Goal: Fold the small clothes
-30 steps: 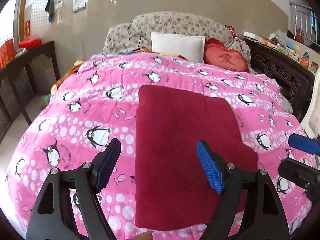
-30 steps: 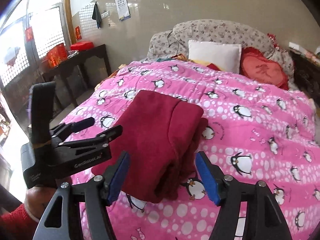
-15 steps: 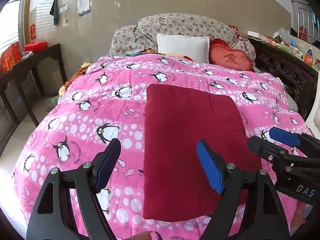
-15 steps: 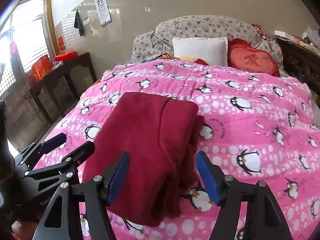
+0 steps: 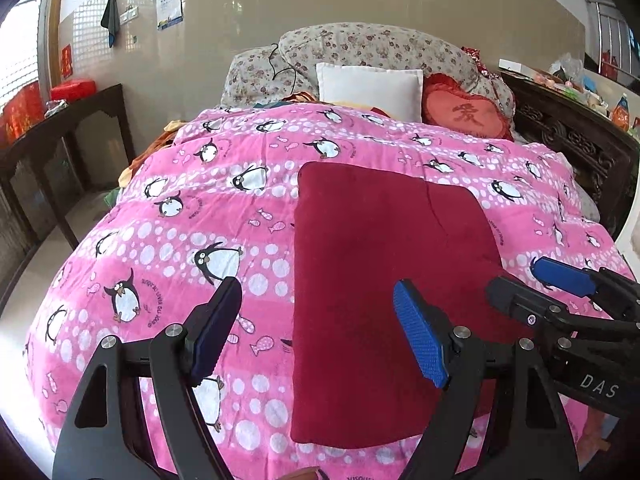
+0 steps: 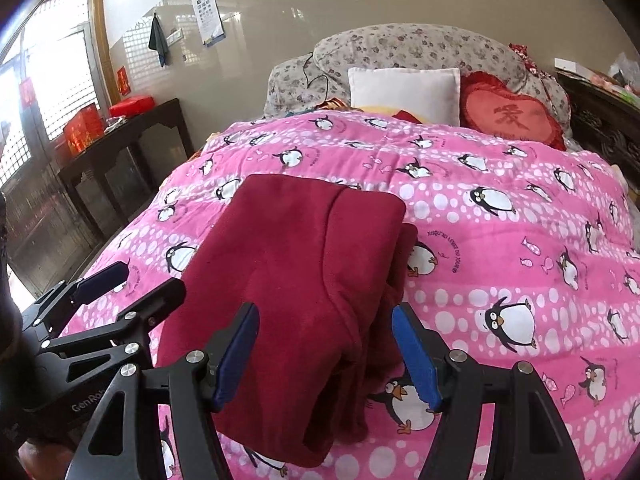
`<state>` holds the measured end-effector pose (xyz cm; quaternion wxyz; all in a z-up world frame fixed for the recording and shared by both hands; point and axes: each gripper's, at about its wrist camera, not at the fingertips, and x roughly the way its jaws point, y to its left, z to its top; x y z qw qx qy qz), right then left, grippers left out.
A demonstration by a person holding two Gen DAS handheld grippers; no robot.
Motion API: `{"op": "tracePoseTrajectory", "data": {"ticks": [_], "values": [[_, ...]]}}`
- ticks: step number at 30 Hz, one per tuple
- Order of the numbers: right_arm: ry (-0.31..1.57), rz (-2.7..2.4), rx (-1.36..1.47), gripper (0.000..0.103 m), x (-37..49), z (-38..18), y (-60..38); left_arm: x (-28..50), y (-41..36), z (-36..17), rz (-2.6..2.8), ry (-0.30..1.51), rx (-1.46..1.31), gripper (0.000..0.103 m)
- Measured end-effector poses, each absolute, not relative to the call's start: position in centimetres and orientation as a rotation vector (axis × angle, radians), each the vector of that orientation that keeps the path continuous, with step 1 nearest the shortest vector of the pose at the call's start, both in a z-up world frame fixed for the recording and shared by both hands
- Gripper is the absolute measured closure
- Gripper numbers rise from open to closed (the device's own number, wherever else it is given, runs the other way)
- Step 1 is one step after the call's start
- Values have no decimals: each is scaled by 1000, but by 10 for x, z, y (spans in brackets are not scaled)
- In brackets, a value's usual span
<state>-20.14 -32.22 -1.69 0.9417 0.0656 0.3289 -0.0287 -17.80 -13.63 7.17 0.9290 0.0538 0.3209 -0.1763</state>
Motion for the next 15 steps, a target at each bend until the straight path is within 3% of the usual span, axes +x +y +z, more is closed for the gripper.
{"op": "tracePoseTrajectory", "data": {"ticks": [15], "values": [[679,-72,149,36,-196,-20,-324,-172,-135,66,-353,669,109,24]]}}
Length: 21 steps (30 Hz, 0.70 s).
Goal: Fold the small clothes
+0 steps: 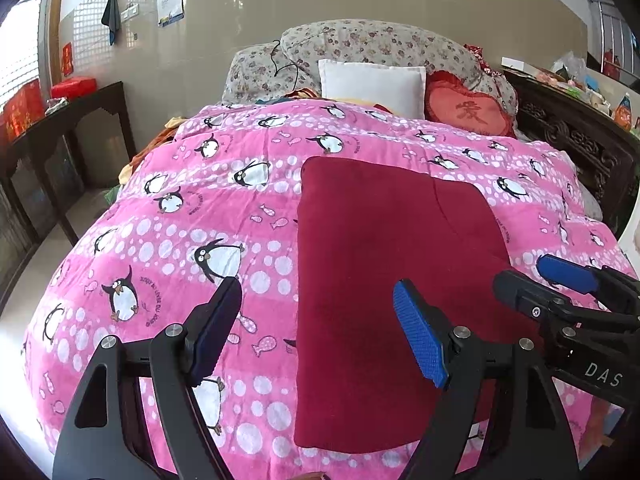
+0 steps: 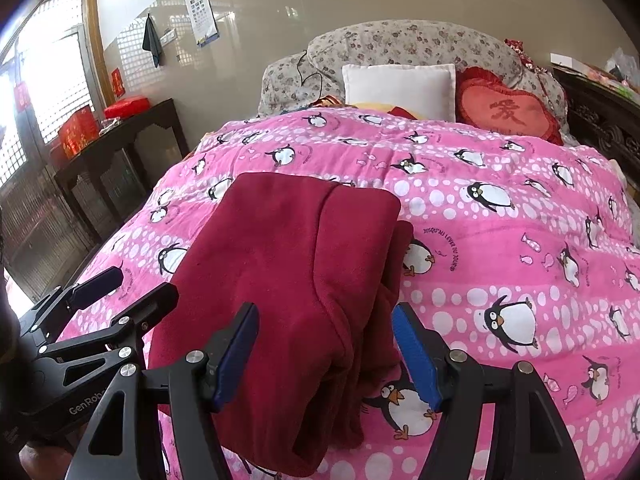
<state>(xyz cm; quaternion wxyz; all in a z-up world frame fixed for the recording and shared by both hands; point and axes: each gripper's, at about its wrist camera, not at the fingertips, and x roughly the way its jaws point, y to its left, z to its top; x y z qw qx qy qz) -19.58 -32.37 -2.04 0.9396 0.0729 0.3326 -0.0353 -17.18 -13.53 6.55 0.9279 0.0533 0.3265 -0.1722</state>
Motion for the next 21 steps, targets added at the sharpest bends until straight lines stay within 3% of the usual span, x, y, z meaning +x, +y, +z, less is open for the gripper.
{"op": "tracePoseTrajectory", "data": {"ticks": [21], "values": [[688,-53,167,36,-195,-25,-319,-171,-139,62,-352,679,120,24]]}}
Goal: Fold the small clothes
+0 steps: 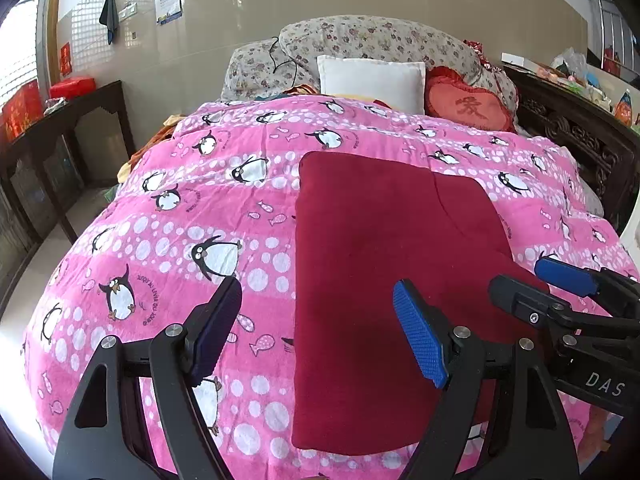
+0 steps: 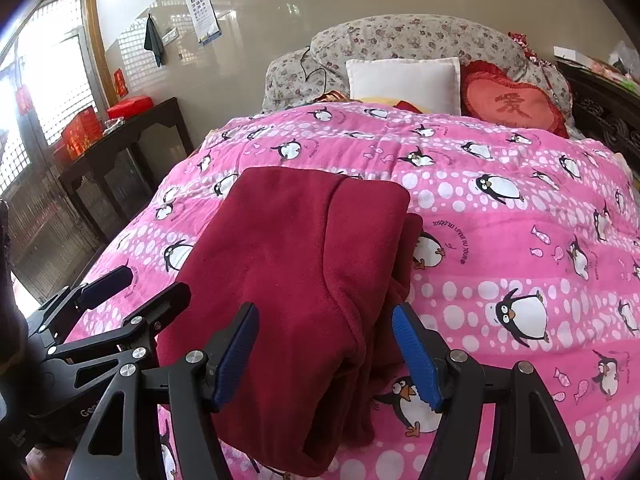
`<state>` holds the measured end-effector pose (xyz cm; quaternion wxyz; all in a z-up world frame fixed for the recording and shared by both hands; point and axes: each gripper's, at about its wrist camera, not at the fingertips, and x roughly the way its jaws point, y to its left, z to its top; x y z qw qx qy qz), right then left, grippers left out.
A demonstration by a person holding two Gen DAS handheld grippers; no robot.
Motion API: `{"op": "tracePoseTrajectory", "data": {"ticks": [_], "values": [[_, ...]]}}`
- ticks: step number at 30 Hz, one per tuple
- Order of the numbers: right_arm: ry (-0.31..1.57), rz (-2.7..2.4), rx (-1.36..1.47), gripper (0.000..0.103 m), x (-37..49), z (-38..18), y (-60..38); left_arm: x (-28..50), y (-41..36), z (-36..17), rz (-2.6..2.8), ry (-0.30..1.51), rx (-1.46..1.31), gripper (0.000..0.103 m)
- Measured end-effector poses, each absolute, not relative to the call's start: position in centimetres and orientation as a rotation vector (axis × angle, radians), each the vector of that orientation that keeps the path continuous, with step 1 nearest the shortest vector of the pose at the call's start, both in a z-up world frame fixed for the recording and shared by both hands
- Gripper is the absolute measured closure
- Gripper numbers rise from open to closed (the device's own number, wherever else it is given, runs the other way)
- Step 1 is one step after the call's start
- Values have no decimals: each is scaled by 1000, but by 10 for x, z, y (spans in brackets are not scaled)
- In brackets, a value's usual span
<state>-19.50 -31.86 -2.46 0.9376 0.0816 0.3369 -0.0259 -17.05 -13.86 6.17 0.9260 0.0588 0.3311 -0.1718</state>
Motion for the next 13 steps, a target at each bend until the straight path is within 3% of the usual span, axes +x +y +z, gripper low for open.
{"op": "tracePoseTrajectory", "data": {"ticks": [13], "values": [[690,-54,176,36,-196,-26,-320,-170,-138,63,-361,654,133,24]]}}
